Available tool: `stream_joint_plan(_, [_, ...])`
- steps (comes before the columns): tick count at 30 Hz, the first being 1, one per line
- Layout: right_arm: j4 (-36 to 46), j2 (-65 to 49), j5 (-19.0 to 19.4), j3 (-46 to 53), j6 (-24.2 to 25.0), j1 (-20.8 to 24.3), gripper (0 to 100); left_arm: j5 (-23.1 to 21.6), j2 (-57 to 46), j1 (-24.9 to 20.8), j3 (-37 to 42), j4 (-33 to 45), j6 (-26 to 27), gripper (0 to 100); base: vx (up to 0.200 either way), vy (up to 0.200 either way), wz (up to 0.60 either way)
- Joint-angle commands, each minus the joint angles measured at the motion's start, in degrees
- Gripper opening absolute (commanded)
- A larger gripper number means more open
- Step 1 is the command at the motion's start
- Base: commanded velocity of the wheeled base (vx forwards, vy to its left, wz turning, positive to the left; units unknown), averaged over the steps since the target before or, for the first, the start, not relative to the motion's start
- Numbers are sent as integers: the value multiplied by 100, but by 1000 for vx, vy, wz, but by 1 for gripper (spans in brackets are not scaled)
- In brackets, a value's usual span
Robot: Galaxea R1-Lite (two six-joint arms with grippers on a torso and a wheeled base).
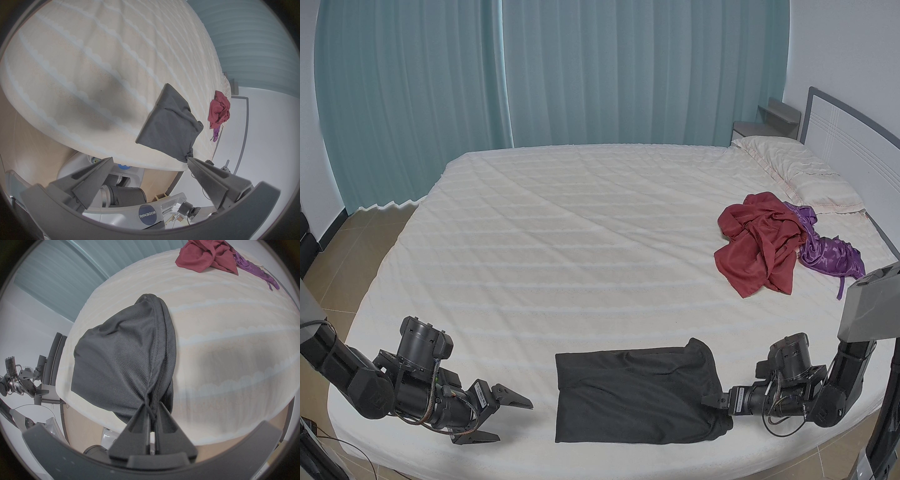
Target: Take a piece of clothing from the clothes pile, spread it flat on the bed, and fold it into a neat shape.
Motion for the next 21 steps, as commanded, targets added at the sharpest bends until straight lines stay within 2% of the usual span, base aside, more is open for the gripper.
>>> stream_joint_plan(1, [-28, -163, 12, -407, 3, -319, 100, 2, 9, 1, -1, -3, -2, 100, 0, 0, 0])
stream_joint_plan(4, [7, -5, 12, -768, 38, -389, 100, 2, 9, 1, -1, -3, -2, 100, 0, 0, 0])
stream_joint_plan(9, [209, 997, -190, -2042, 47, -363, 100, 11, 9, 1, -1, -3, -2, 100, 0, 0, 0])
stream_joint_plan(15, [684, 1401, -304, -3026, 29, -337, 100, 2, 18, 1, -1, -3, 7, 100, 0, 0, 0])
stream_joint_plan(16, [746, 1419, -304, -3088, 29, -328, 0, 2, 18, 1, -1, -3, 7, 100, 0, 0, 0])
stream_joint_plan(19, [1247, 1551, -322, -3510, 20, -319, 0, 11, 18, 1, -1, -3, -2, 100, 0, 0, 0])
stream_joint_plan(21, [1290, 1577, -348, -3580, -6, -328, 0, 2, 18, 1, -1, -3, -2, 100, 0, 0, 0])
